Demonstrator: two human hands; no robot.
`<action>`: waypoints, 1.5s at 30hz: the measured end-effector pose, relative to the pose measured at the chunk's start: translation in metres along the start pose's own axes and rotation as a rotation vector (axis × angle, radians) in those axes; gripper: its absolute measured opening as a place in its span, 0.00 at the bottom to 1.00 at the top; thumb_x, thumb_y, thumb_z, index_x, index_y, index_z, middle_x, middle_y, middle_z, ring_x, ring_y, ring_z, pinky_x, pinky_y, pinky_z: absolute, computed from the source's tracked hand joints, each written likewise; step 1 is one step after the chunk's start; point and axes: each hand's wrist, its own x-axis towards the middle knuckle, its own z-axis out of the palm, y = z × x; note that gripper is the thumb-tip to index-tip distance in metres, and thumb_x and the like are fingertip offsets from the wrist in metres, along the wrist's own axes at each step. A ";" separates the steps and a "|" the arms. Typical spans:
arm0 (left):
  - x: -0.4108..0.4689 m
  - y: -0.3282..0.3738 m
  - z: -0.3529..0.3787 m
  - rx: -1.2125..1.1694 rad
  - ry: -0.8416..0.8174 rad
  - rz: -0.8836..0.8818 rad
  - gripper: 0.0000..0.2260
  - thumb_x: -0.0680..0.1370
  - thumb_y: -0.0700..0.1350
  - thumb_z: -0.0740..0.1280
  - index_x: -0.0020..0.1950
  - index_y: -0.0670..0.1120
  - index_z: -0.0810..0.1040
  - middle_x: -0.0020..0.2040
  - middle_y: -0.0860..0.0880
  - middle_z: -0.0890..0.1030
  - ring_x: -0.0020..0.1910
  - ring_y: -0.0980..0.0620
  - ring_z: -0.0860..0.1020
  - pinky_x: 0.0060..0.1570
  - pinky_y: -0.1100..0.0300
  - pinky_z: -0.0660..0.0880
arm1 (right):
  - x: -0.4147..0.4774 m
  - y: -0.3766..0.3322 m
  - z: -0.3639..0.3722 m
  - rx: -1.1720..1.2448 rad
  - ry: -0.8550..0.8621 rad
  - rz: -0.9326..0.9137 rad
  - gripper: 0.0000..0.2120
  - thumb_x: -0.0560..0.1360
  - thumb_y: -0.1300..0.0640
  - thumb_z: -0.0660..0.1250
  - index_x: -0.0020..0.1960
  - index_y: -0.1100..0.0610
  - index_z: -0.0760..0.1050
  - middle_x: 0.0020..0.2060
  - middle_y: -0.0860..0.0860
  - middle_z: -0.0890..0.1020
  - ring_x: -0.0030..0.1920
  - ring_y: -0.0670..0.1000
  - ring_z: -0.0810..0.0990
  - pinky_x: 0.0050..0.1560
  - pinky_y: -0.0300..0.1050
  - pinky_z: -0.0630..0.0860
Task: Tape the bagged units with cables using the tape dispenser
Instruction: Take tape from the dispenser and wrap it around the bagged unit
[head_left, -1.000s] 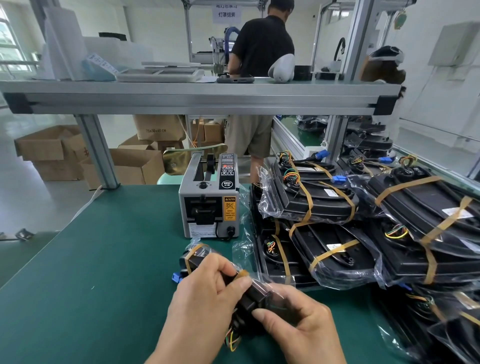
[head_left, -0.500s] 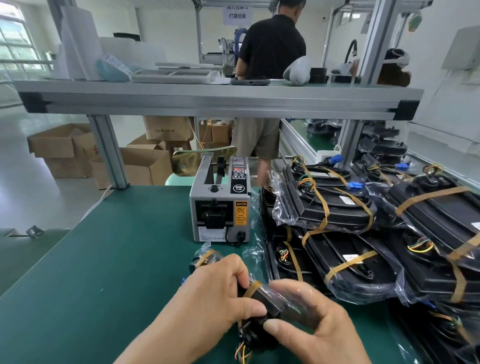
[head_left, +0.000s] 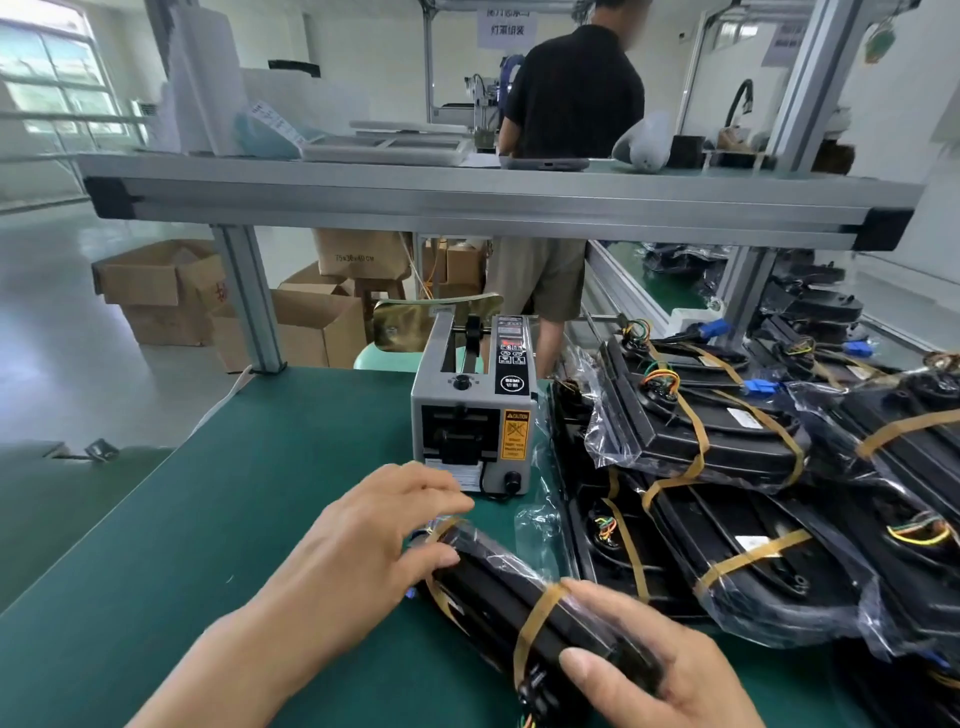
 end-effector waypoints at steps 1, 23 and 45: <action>0.003 0.000 0.000 0.010 -0.011 0.037 0.14 0.76 0.48 0.73 0.60 0.60 0.82 0.59 0.71 0.74 0.62 0.70 0.71 0.60 0.75 0.64 | 0.000 -0.001 0.000 -0.017 -0.001 0.002 0.25 0.62 0.39 0.73 0.59 0.37 0.79 0.52 0.27 0.81 0.58 0.30 0.78 0.57 0.21 0.68; 0.044 0.009 0.021 -0.301 -0.077 0.003 0.09 0.76 0.40 0.69 0.40 0.54 0.82 0.40 0.58 0.82 0.42 0.58 0.80 0.42 0.71 0.72 | 0.097 -0.050 0.003 -0.633 -0.125 -0.041 0.14 0.77 0.43 0.69 0.42 0.52 0.74 0.37 0.46 0.79 0.41 0.49 0.78 0.45 0.49 0.76; 0.135 -0.017 0.069 -1.391 0.470 -1.257 0.04 0.77 0.39 0.66 0.50 0.46 0.75 0.27 0.52 0.74 0.17 0.59 0.67 0.17 0.70 0.64 | 0.082 -0.025 0.008 -0.326 0.065 0.031 0.14 0.80 0.47 0.64 0.40 0.54 0.71 0.29 0.47 0.74 0.31 0.46 0.70 0.35 0.46 0.69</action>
